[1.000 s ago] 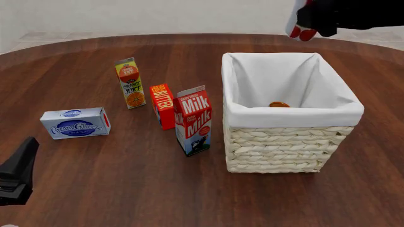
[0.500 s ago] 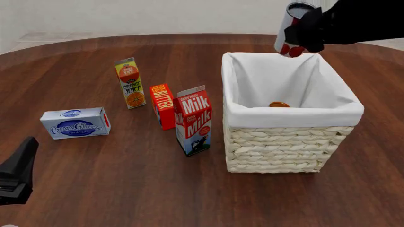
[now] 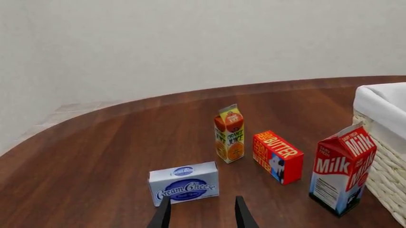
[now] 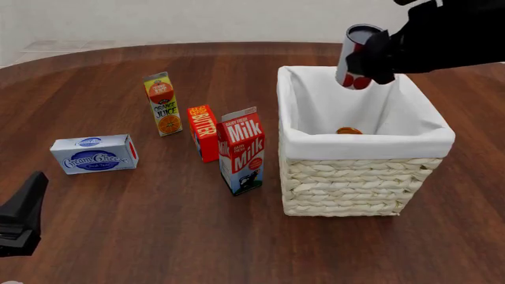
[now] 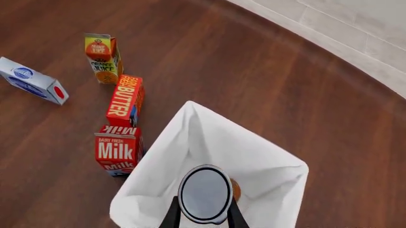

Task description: Pick up the alphabet soup and the tomato sauce, and put them in the basket.

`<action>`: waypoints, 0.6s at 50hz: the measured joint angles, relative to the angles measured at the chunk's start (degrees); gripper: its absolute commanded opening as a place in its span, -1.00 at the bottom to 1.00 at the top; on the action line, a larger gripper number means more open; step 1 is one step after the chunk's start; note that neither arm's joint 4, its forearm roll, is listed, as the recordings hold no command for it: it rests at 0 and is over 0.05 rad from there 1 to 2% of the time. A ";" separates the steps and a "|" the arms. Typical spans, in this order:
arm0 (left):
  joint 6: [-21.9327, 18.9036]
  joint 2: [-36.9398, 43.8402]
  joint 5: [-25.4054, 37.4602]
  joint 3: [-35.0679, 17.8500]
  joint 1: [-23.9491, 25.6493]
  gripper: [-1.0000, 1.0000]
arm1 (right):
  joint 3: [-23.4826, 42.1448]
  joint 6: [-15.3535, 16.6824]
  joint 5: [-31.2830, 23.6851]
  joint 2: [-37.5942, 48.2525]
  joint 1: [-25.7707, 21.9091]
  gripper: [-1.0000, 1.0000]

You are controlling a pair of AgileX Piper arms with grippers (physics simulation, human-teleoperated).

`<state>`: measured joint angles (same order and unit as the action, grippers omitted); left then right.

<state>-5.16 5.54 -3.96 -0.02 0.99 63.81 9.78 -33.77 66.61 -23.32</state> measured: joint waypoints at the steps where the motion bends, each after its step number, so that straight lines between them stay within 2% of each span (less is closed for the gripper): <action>1: 0.00 -0.02 0.02 0.00 -0.01 1.00 | -0.05 0.02 -0.01 0.10 -0.03 -1.00; 30: 0.03 0.34 -0.52 -0.01 -0.14 1.00 | -3.95 -0.39 0.74 1.28 -1.00 -1.00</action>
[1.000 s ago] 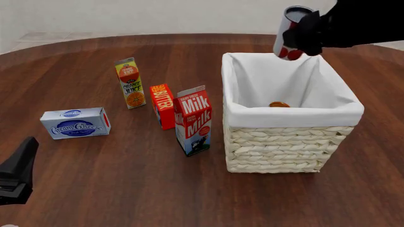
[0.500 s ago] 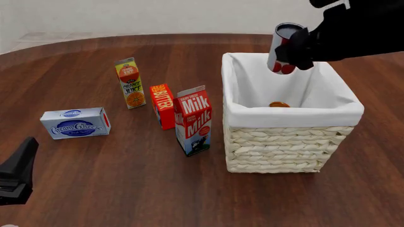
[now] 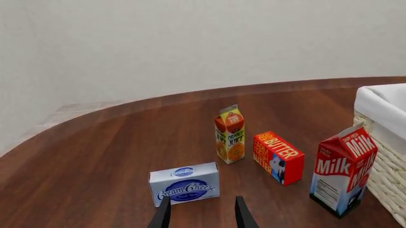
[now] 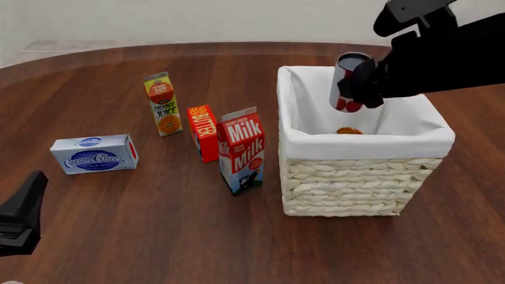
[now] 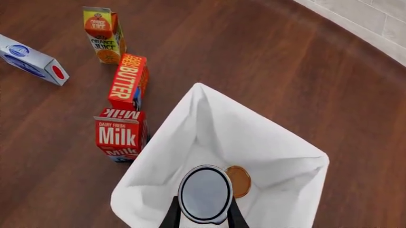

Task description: Pick up the alphabet soup and the tomato sauce, and put them in the basket.

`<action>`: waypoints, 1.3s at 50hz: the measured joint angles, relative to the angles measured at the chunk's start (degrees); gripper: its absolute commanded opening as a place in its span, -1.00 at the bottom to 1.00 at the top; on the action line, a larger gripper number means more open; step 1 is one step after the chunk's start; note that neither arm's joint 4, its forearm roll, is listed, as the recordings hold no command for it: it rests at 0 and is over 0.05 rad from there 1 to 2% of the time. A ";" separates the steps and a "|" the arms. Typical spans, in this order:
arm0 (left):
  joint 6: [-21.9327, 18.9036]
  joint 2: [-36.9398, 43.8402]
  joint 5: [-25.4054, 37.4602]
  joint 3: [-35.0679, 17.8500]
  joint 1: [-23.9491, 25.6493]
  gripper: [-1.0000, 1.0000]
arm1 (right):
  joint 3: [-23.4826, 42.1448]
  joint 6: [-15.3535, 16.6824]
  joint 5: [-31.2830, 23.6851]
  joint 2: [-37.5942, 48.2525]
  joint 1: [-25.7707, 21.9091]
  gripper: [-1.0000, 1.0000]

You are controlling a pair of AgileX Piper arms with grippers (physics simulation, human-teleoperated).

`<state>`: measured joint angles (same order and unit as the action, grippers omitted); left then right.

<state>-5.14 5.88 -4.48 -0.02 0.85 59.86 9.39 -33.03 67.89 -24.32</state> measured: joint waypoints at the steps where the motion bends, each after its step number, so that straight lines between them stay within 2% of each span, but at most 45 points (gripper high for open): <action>1: 0.01 -0.05 0.04 0.00 0.00 1.00 | -0.14 -0.03 0.01 -0.02 -0.06 -1.00; 60: 0.13 -0.72 0.47 0.00 -0.25 1.00 | -4.25 1.21 2.94 3.89 -1.13 -1.00; 61: 0.13 -0.68 0.44 0.00 -0.26 1.00 | -4.24 1.21 2.96 3.94 -1.16 1.00; 65: 0.14 -0.56 0.34 0.00 -0.30 1.00 | -3.87 1.05 3.04 4.25 -1.11 1.00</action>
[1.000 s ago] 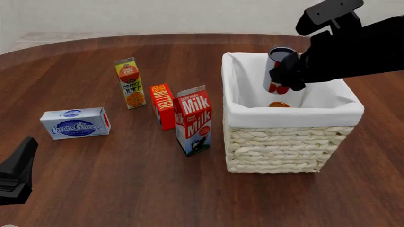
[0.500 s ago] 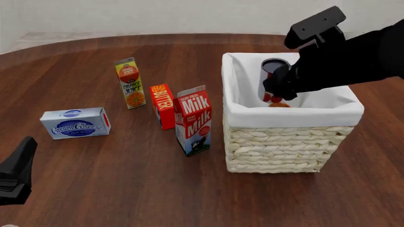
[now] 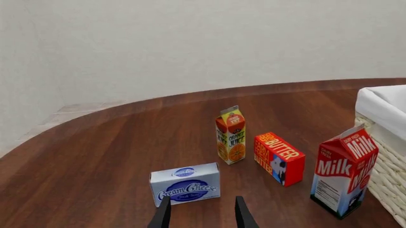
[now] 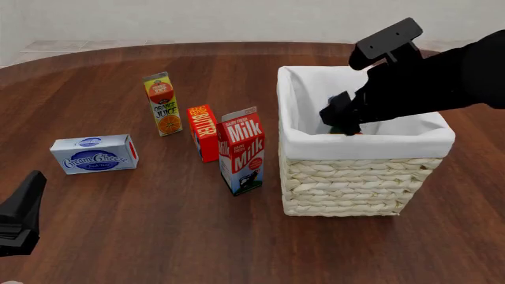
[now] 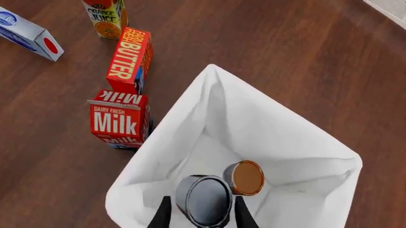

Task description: Pick up the alphabet soup and the tomato sauce, and put them in the basket.

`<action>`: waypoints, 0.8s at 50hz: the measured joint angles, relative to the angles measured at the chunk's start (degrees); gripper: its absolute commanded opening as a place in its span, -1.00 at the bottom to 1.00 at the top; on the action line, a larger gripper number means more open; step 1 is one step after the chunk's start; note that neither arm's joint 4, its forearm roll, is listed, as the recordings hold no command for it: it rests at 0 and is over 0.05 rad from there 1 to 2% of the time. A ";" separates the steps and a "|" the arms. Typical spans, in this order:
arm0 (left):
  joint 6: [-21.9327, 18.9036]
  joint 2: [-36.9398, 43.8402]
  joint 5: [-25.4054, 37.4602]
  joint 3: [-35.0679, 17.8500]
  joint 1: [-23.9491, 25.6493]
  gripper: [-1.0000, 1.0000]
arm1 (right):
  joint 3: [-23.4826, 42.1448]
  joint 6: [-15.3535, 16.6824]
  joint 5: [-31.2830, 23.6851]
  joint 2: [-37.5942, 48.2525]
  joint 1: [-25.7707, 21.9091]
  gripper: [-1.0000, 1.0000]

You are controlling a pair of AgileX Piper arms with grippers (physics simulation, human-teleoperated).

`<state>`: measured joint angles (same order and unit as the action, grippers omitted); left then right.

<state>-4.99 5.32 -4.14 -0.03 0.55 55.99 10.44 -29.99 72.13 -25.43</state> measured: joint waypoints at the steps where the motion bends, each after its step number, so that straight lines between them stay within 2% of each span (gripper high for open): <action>1: 0.00 0.02 -0.02 0.00 0.00 1.00 | 0.13 -0.02 0.01 0.08 0.03 1.00; 40: 0.06 -0.23 0.18 0.00 -0.03 1.00 | 2.80 0.24 -1.27 -0.19 0.37 1.00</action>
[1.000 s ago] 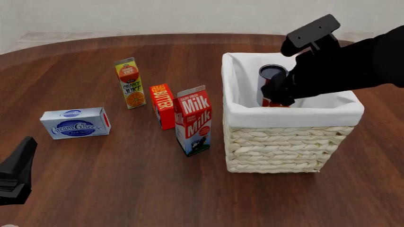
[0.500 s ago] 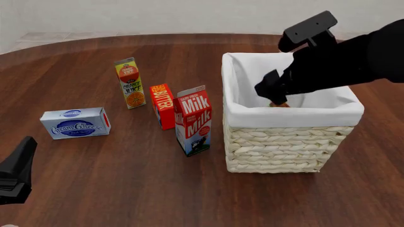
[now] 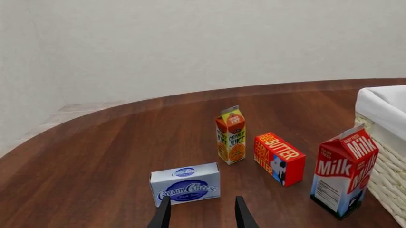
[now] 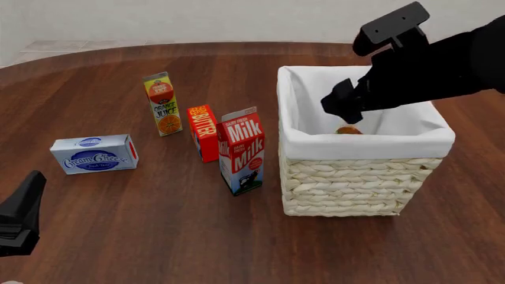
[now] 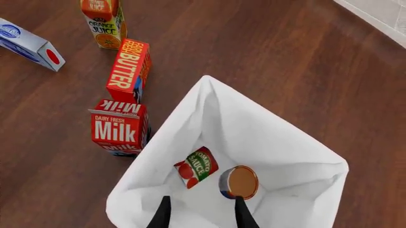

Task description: Pick up the alphabet soup and the tomato sauce, and put them in the basket.

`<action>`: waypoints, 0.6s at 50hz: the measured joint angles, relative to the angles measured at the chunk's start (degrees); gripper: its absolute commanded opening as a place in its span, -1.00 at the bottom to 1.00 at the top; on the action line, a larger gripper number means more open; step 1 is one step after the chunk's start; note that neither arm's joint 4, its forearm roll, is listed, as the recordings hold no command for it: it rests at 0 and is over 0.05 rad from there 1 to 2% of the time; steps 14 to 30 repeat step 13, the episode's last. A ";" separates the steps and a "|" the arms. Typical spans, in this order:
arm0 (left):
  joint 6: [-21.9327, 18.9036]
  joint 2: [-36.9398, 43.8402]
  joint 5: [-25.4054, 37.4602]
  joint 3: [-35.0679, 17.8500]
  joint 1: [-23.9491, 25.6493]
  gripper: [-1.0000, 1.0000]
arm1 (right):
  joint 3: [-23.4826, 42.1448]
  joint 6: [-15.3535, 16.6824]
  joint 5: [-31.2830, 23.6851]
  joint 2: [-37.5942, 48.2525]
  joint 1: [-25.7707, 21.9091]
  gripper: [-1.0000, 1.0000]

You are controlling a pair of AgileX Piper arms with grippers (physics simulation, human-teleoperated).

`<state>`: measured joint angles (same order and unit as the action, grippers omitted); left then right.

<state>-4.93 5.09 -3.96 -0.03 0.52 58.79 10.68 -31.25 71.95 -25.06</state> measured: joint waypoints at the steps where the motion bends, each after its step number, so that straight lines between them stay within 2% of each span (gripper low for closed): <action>1: 0.00 -0.02 0.01 0.00 0.01 1.00 | 0.11 0.03 -0.14 -0.13 0.01 1.00; 30: 0.03 -0.36 0.26 0.00 0.07 1.00 | 1.67 0.50 -1.63 -1.52 0.17 1.00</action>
